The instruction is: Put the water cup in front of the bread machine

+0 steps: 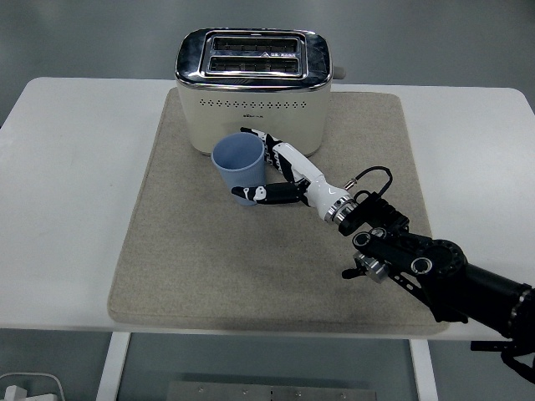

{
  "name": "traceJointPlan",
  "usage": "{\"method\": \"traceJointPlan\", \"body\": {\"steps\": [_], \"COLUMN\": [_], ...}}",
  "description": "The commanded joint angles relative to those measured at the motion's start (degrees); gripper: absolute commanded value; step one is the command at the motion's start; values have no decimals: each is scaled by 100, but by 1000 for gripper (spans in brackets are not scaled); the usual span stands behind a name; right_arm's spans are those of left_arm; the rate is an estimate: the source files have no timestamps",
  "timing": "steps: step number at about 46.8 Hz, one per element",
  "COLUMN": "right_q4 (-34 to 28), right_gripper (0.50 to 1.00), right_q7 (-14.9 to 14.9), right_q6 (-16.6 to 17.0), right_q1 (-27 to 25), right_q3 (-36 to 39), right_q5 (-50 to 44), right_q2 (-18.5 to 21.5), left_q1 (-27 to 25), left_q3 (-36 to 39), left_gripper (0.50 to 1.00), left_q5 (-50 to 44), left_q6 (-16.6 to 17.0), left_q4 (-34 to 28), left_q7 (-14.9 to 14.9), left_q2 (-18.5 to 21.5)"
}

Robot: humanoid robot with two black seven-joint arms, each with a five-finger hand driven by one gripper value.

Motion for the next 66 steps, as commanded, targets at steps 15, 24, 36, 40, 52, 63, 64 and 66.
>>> {"method": "traceJointPlan", "body": {"steps": [15, 24, 36, 40, 52, 63, 64, 66], "right_q4": [17, 88, 457, 457, 457, 826, 843, 896], "right_gripper": [946, 946, 944, 946, 946, 946, 946, 946], "right_q7": [-6, 3, -6, -6, 3, 38, 47, 64], "right_q6": [26, 44, 52, 53, 114, 219, 254, 316], "right_q1": [35, 44, 9, -9, -26, -123, -123, -132], "right_q3": [0, 9, 9, 9, 44, 97, 106, 115], "right_q5": [9, 9, 26, 26, 26, 35, 35, 35], "right_q2": [0, 0, -255, -395, -562, -1300, -1388, -1529], "left_q1": [0, 0, 0, 0, 0, 0, 0, 0], "left_q3": [-1, -1, -1, -1, -1, -1, -1, -1], "left_gripper": [999, 999, 999, 999, 999, 999, 999, 999], "left_q5": [0, 0, 0, 0, 0, 0, 0, 0], "left_q6": [0, 0, 0, 0, 0, 0, 0, 0], "left_q4": [-2, 7, -2, -2, 7, -2, -2, -2], "left_q7": [0, 0, 0, 0, 0, 0, 0, 0], "left_q2": [0, 0, 0, 0, 0, 0, 0, 0]}}
